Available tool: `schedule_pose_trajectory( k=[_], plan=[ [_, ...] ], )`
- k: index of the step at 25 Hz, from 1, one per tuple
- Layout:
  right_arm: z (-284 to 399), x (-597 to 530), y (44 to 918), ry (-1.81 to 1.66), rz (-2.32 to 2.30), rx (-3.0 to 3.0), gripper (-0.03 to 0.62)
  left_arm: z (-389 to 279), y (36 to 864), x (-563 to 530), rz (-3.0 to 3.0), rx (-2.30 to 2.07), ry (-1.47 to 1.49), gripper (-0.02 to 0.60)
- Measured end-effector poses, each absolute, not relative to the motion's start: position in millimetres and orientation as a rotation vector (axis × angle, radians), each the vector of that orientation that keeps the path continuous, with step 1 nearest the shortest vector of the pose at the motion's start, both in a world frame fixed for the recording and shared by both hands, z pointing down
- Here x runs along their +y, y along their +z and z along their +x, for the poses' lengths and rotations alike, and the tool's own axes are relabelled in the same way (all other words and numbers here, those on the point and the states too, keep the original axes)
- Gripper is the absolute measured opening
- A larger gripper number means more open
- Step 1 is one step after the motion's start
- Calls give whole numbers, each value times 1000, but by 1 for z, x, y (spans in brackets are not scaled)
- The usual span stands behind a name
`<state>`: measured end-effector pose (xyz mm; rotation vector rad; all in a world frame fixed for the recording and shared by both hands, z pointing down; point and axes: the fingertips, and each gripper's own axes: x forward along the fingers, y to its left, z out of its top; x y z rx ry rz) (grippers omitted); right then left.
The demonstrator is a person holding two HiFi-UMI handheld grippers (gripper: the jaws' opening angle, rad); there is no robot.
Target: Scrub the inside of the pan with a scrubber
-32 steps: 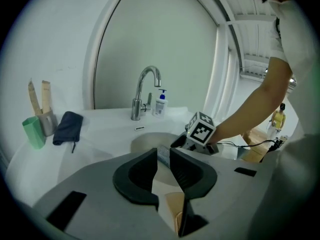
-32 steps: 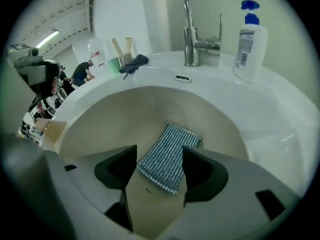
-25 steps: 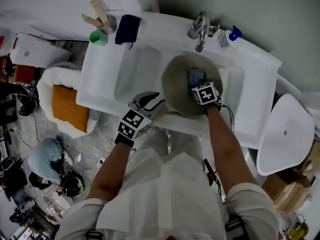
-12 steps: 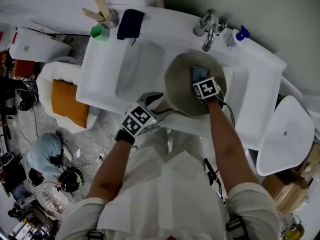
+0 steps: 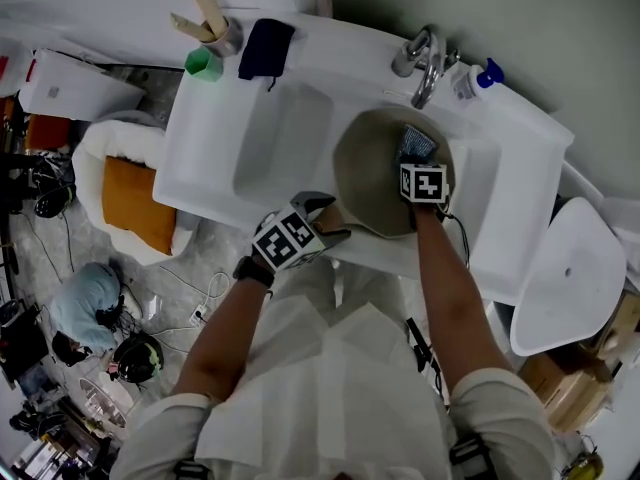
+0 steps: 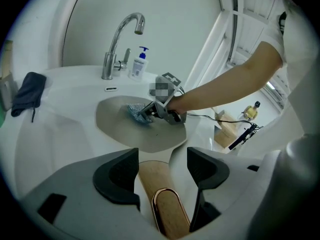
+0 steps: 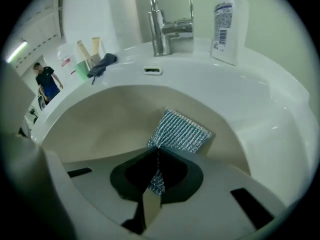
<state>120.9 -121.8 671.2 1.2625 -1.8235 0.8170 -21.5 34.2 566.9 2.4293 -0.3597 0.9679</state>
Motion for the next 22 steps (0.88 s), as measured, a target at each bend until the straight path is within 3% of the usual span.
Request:
schedule_pose_trajectory(
  k=[9,22],
  plan=[
    [107,-152,675,932,1279,-1818,15,-15,575,39,2427,-270,1045,308],
    [5,-135,660,892,813,-2130,15,-15,576,38,2421,-260,1041,308]
  ],
)
